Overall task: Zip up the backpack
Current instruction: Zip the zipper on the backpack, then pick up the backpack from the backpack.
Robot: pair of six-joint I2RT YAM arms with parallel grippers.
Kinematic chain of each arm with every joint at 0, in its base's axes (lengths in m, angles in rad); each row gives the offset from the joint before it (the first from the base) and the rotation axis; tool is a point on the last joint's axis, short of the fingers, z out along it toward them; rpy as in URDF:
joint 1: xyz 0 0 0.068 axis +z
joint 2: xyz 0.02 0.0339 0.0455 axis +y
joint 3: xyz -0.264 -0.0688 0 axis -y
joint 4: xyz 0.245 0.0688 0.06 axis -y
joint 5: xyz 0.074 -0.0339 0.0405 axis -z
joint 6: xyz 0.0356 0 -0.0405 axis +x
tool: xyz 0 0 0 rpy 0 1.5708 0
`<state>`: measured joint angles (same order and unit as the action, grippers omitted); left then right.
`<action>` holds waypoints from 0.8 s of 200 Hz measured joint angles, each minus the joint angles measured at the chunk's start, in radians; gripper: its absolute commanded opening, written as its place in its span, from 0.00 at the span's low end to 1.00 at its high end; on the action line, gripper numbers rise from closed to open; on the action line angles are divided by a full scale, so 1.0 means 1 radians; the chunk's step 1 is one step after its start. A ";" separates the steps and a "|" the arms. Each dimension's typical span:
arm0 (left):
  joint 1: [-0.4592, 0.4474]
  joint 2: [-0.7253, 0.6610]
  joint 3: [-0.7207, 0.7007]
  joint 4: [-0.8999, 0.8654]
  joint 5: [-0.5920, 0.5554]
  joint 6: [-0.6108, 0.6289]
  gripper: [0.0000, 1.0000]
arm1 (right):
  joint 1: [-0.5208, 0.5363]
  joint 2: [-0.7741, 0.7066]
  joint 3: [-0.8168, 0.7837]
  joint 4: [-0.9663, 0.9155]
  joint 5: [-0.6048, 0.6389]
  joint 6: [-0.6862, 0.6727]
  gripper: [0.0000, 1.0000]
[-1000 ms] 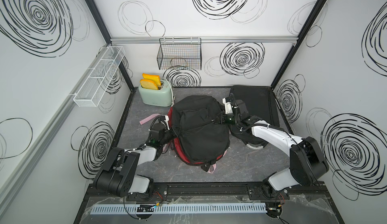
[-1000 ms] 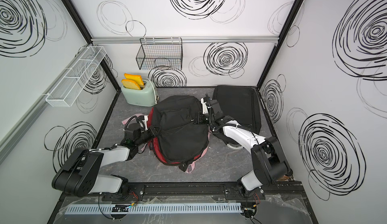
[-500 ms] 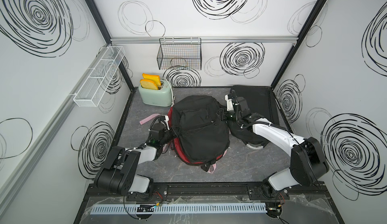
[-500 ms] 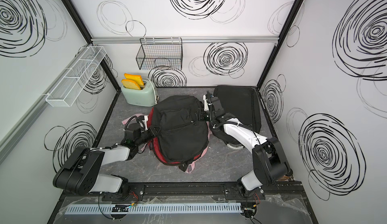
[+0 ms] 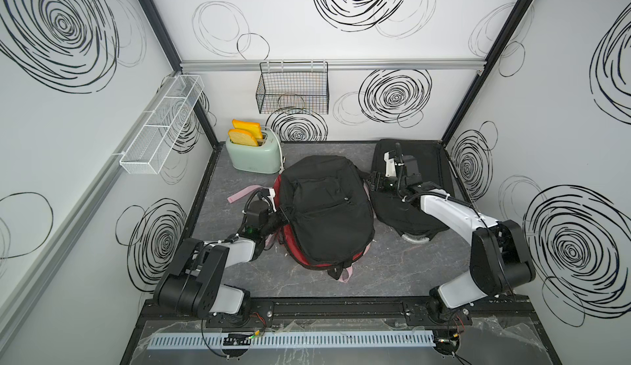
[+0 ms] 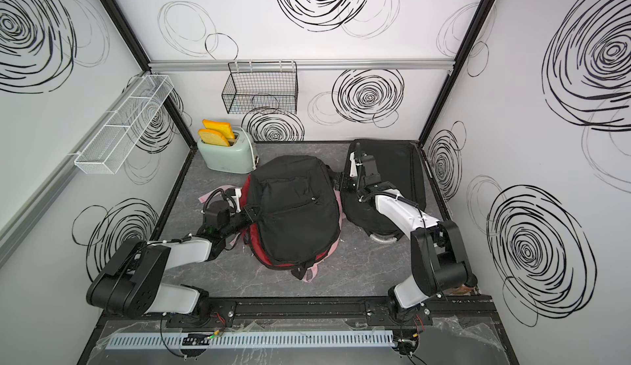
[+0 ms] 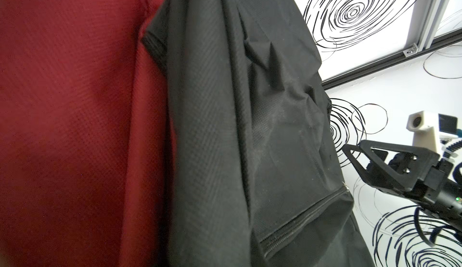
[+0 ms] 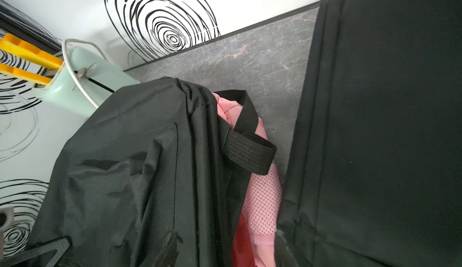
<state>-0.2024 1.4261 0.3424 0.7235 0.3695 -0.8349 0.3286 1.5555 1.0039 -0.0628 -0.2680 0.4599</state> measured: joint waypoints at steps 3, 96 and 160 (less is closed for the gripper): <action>0.000 0.000 0.000 0.000 0.000 0.000 0.00 | 0.001 0.004 -0.002 0.005 -0.007 0.000 0.63; 0.000 0.000 0.000 0.000 0.000 0.000 0.00 | 0.069 0.126 -0.006 0.056 -0.070 0.000 0.58; 0.007 0.000 0.000 -0.001 -0.016 0.000 0.00 | 0.124 0.149 0.055 0.028 0.020 -0.018 0.12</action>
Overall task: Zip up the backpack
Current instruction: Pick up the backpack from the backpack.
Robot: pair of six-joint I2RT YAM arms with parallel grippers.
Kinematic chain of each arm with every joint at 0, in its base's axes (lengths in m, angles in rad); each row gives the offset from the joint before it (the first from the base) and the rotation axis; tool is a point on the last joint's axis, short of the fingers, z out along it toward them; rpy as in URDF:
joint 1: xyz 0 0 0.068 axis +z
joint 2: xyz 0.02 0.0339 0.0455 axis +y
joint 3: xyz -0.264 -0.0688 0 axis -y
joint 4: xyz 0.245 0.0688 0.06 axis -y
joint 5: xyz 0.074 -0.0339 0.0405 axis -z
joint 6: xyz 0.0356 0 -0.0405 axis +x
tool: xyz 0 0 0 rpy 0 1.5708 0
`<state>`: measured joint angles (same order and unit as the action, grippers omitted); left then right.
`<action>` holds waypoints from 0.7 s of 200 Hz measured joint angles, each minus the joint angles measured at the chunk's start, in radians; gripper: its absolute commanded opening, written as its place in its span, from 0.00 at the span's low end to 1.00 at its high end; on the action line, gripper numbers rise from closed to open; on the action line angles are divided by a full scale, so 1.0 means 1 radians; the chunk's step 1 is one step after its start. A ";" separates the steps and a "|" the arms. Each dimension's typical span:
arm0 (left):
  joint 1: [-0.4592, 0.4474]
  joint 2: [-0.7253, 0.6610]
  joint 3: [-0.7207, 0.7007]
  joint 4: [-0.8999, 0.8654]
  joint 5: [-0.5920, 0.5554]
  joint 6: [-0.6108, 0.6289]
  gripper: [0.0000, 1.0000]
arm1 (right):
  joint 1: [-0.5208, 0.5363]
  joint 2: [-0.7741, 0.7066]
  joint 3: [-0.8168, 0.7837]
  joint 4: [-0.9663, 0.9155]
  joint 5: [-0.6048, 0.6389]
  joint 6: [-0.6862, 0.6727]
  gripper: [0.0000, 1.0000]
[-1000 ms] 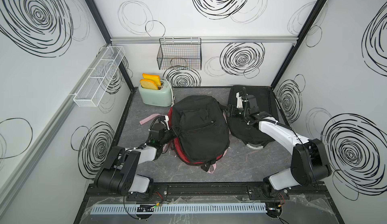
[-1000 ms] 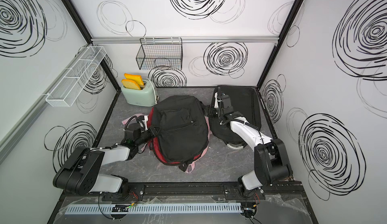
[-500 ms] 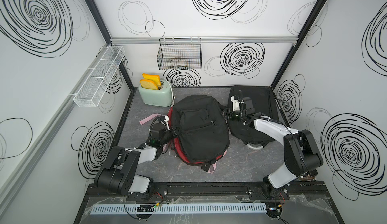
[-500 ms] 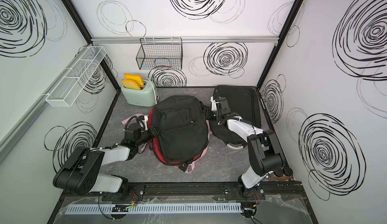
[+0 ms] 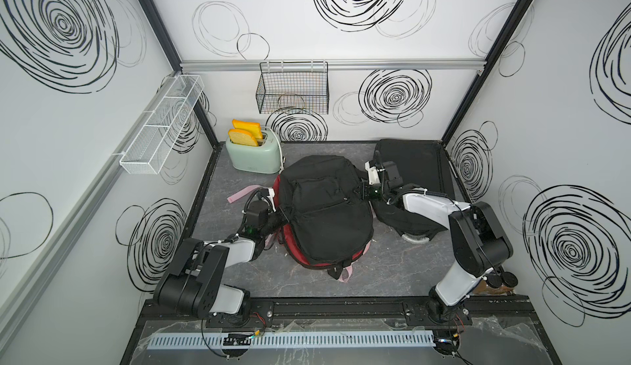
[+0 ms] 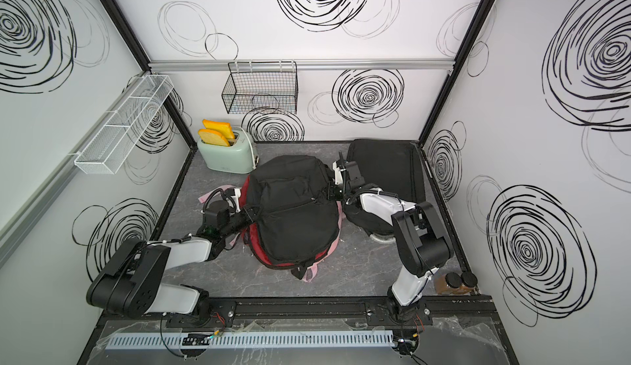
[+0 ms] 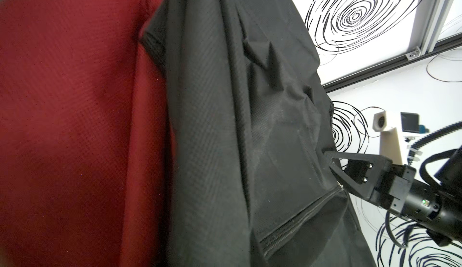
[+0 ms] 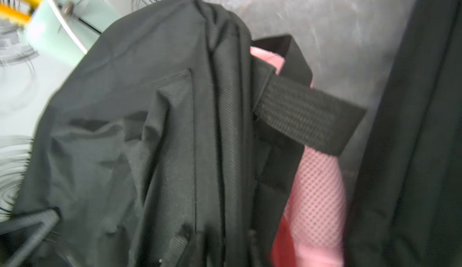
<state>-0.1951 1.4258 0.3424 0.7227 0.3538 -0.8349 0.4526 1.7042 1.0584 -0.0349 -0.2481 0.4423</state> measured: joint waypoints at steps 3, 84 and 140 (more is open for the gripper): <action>0.001 0.000 0.000 0.000 -0.001 0.000 0.00 | 0.004 0.000 0.004 -0.002 0.008 0.001 0.11; 0.008 -0.011 0.000 -0.026 -0.026 0.001 0.46 | 0.142 -0.026 0.124 -0.175 0.304 -0.059 0.00; 0.008 -0.055 -0.003 -0.057 -0.051 0.008 0.72 | 0.212 -0.121 0.204 -0.273 0.360 -0.066 0.00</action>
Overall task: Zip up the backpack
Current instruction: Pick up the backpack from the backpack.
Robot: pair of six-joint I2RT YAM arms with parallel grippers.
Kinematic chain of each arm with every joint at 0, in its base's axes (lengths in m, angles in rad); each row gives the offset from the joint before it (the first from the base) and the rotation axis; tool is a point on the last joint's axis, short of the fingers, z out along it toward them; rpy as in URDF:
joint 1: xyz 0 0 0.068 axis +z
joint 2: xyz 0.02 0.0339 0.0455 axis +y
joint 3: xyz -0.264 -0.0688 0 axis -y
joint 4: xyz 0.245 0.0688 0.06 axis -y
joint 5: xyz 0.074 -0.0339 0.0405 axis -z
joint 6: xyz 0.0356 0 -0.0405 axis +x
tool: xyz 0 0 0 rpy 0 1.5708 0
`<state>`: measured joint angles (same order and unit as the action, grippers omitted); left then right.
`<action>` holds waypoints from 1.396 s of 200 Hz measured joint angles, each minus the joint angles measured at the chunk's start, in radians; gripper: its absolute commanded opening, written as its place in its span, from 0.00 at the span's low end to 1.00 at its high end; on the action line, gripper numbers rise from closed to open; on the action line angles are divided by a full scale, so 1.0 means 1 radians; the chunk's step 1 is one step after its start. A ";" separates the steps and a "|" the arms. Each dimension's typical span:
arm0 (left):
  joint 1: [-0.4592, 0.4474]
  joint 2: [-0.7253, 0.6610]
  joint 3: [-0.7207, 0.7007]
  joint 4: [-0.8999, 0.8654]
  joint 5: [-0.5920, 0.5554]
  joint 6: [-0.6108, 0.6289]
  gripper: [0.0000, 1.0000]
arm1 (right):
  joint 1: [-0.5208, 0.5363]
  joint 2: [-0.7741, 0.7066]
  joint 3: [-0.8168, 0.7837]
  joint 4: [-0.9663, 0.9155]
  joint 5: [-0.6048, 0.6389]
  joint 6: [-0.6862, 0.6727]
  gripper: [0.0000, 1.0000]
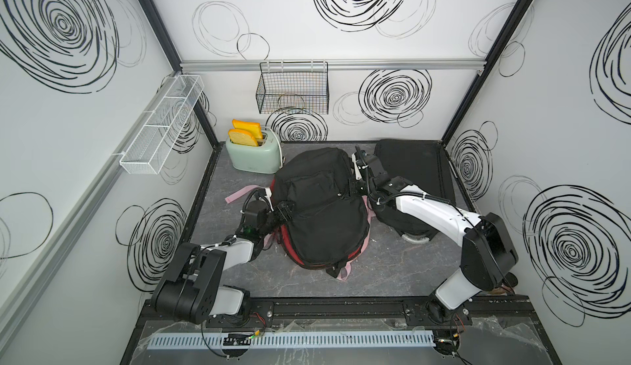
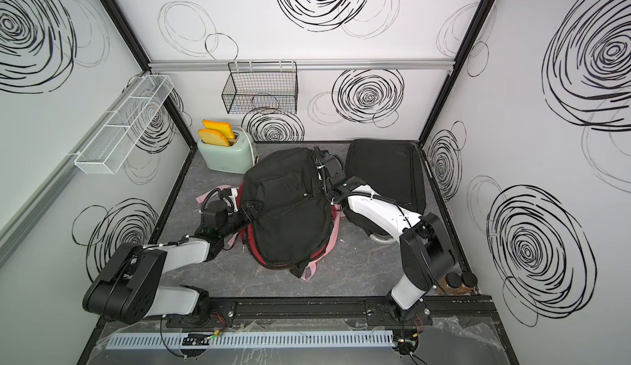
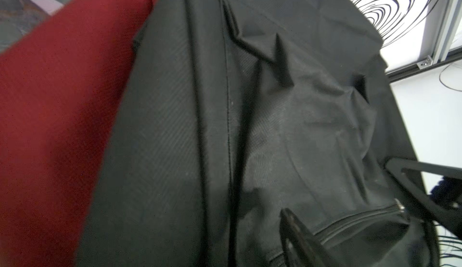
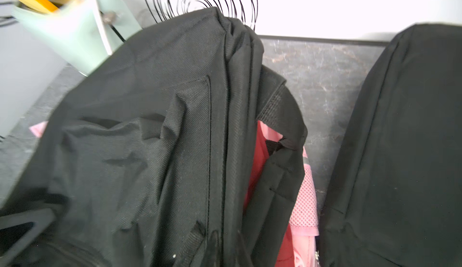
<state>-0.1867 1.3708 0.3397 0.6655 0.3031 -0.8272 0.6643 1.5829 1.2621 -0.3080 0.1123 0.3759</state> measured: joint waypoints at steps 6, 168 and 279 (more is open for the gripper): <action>0.000 -0.006 -0.001 -0.006 -0.006 0.000 0.73 | 0.004 -0.009 0.012 -0.010 0.001 0.000 0.00; 0.013 -0.037 -0.019 -0.033 -0.069 0.001 0.74 | -0.090 -0.209 0.180 -0.349 0.182 0.007 0.00; 0.020 -0.017 -0.019 -0.015 -0.064 0.000 0.73 | -0.389 -0.200 0.290 -0.441 0.117 -0.029 0.00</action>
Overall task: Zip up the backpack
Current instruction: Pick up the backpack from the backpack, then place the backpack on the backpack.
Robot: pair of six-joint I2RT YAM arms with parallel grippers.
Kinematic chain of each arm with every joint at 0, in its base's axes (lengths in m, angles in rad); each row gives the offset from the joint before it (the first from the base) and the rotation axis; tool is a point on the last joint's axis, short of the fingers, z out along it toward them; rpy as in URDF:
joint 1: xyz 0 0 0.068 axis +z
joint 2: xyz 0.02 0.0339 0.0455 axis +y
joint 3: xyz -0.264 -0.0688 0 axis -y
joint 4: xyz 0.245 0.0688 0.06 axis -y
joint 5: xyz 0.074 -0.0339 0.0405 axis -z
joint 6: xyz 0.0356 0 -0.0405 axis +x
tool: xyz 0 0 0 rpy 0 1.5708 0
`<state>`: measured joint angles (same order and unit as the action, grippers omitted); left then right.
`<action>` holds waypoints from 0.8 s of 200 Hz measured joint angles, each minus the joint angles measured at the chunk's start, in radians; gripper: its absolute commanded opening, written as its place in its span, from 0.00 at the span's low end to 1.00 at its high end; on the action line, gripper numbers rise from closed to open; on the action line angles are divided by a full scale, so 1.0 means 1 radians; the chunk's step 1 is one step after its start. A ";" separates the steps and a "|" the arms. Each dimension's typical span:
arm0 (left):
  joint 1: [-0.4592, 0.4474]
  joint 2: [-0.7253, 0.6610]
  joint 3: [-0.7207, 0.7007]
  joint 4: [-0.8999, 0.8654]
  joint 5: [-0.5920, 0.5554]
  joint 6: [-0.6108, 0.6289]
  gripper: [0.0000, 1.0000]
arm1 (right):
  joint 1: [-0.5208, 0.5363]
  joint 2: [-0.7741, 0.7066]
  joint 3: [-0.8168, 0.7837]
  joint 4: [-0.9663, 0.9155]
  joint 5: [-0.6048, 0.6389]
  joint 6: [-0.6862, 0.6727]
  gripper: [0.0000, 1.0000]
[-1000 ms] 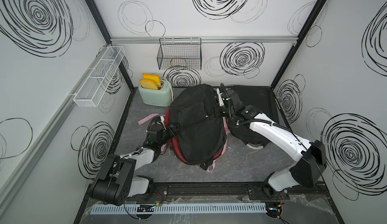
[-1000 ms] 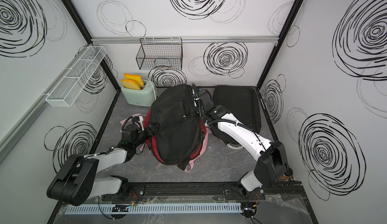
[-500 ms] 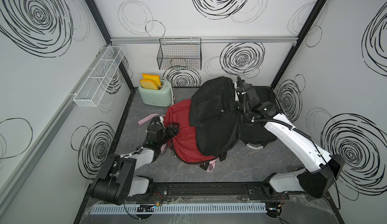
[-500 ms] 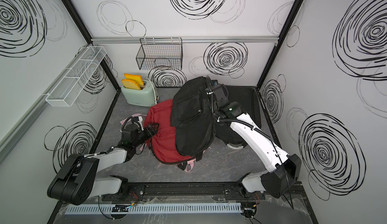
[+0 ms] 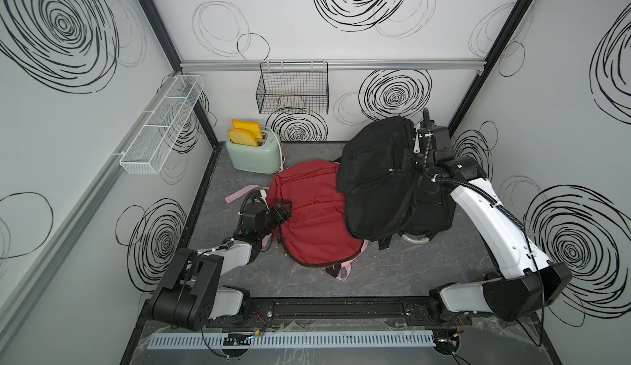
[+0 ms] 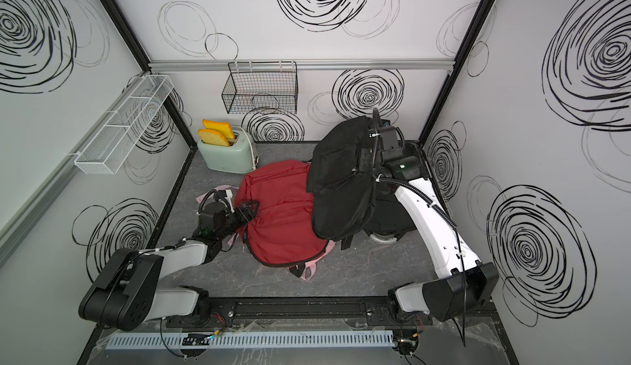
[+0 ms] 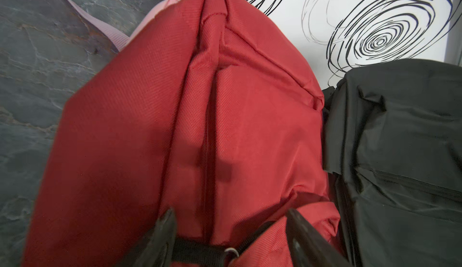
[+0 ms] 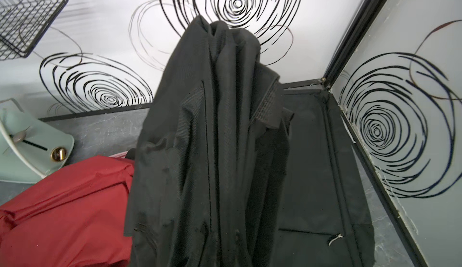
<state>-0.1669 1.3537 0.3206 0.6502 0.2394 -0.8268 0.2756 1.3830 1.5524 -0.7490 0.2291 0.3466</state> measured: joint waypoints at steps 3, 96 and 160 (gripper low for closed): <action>0.000 0.000 0.000 0.000 0.000 0.000 0.73 | -0.008 0.002 0.005 -0.001 -0.002 -0.001 0.00; 0.005 0.005 -0.003 0.010 0.006 0.000 0.73 | -0.167 0.156 0.119 -0.011 -0.067 -0.049 0.00; 0.006 0.005 -0.005 0.012 0.007 0.000 0.73 | -0.198 0.252 0.122 -0.016 0.059 -0.063 0.00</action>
<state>-0.1604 1.3586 0.3157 0.6624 0.2466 -0.8272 0.0776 1.6348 1.6749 -0.7650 0.2882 0.2832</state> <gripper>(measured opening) 0.727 0.093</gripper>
